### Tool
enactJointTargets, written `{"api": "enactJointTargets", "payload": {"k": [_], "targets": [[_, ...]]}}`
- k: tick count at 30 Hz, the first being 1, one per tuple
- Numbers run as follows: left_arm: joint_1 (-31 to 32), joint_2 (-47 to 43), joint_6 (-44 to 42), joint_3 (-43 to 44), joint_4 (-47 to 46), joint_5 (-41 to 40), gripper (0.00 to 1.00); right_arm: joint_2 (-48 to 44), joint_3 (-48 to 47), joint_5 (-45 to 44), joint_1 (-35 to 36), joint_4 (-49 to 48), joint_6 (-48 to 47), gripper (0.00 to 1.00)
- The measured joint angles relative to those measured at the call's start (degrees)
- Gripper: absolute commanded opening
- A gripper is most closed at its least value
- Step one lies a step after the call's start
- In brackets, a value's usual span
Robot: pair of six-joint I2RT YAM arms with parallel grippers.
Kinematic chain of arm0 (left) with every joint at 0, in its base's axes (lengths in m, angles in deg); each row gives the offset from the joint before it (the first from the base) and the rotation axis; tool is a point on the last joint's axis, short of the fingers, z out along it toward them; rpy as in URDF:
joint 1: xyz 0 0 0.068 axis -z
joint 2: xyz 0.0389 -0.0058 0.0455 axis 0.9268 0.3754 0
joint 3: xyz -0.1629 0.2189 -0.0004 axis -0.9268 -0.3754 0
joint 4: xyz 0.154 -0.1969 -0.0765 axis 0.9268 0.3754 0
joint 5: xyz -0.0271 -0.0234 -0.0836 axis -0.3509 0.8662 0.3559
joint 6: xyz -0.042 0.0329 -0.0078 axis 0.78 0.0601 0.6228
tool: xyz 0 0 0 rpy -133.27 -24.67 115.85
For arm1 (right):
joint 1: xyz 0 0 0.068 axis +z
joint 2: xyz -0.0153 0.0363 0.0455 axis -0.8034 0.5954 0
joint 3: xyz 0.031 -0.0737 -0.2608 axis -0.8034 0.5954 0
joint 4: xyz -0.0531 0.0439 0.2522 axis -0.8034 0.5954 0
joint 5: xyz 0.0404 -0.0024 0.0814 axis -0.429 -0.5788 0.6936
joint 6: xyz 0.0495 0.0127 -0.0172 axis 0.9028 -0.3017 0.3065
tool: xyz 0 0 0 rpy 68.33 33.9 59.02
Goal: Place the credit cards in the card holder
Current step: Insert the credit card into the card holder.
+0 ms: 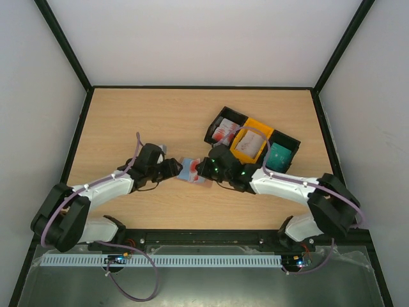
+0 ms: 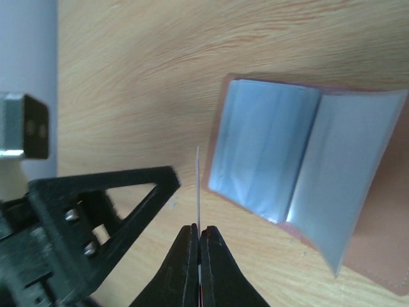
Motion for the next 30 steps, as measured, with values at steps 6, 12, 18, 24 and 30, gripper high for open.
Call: {"api": "enactJointTargets", "payload": {"k": [6,12,18,24,30], "targets": [[0.0,-0.11,0.57,-2.56,-1.86,-2.45,0.64,6.8,0.07,-6.21,1.36,-2.67,2.45,0.02],[0.0,-0.33,-1.05,-3.19,-3.39,-2.71,0.49,8.33,1.66,-11.65,1.36,-7.89,5.42,0.02],[0.0,0.24,-2.97,-3.32,-6.25,-4.0,0.42,9.94,3.87,-14.23,0.9,-12.96,6.82,0.02],[0.0,0.28,-5.49,-3.34,-8.52,-3.67,0.31,11.54,8.02,-12.33,-0.26,-19.52,8.2,0.02],[0.0,2.86,-7.69,-3.34,-10.16,-1.46,0.3,15.21,9.57,-10.64,-0.59,-25.62,10.23,0.02]]}}
